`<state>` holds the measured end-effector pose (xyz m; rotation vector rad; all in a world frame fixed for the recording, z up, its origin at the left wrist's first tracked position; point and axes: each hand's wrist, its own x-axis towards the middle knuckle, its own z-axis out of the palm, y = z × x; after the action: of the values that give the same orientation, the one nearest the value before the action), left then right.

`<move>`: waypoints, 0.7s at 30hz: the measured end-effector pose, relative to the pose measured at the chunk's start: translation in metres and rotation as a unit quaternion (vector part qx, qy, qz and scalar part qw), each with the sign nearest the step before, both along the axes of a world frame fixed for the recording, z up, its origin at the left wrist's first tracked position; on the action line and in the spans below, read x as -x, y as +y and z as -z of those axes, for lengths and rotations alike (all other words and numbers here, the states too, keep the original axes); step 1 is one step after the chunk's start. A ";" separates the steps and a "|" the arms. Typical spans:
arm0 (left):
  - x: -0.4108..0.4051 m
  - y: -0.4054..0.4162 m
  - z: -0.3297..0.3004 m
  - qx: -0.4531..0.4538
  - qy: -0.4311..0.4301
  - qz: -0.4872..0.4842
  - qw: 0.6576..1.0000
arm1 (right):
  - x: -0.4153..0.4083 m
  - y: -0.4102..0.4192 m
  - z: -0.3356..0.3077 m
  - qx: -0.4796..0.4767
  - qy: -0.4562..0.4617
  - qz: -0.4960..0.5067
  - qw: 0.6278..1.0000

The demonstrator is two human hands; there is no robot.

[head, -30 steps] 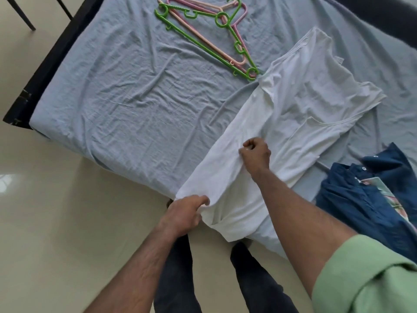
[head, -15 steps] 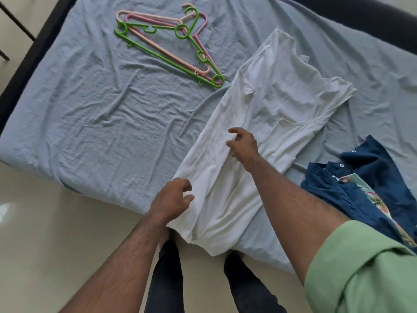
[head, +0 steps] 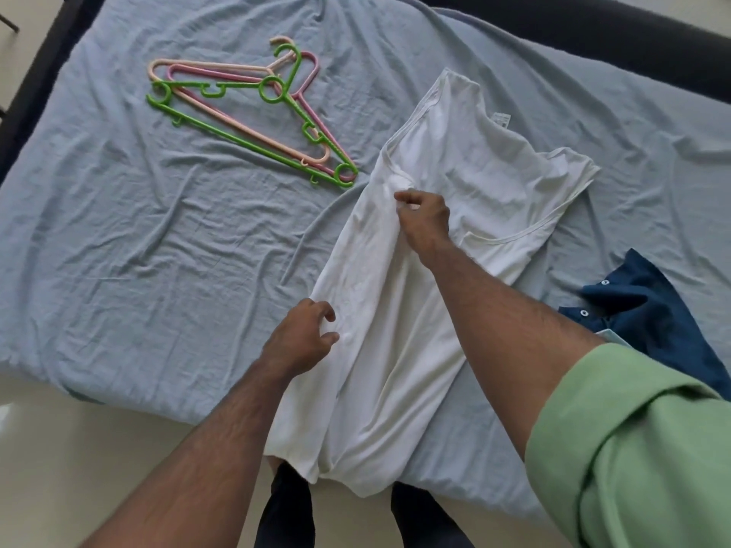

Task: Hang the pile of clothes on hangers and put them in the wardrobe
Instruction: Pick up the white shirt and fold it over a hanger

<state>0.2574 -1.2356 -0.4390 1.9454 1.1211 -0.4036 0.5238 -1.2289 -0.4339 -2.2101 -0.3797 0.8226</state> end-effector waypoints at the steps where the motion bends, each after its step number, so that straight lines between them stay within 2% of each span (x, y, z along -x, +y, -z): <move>1: -0.003 0.002 0.000 0.003 0.002 0.008 1.000 | -0.005 0.001 -0.001 -0.002 -0.006 0.024 1.000; 5: -0.007 0.002 -0.001 0.004 0.004 0.020 1.000 | -0.027 -0.011 0.002 0.074 0.002 0.025 0.997; 8: 0.011 -0.013 -0.008 -0.078 0.009 -0.049 0.996 | -0.013 -0.039 0.001 0.069 -0.033 0.013 0.997; 10: 0.032 -0.021 -0.012 -0.116 0.049 -0.133 0.983 | 0.016 -0.072 0.001 0.046 -0.068 0.025 0.996; 13: 0.068 -0.028 -0.014 -0.035 0.139 -0.257 0.956 | 0.079 -0.136 0.003 0.055 -0.072 0.076 0.993; 15: 0.090 -0.034 -0.016 0.047 0.170 -0.250 0.952 | 0.126 -0.180 0.003 0.100 -0.057 0.117 0.986; 18: 0.113 -0.041 -0.019 0.104 0.142 -0.151 0.973 | 0.192 -0.235 -0.003 0.178 -0.027 0.169 0.969; 21: 0.127 -0.038 -0.020 0.126 0.064 -0.168 0.976 | 0.244 -0.267 -0.007 0.211 0.066 0.217 0.951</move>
<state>0.1303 -1.2740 -0.4194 1.4925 1.3819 -0.4648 0.2795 -1.4962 -0.4272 -2.4722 0.3758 0.8520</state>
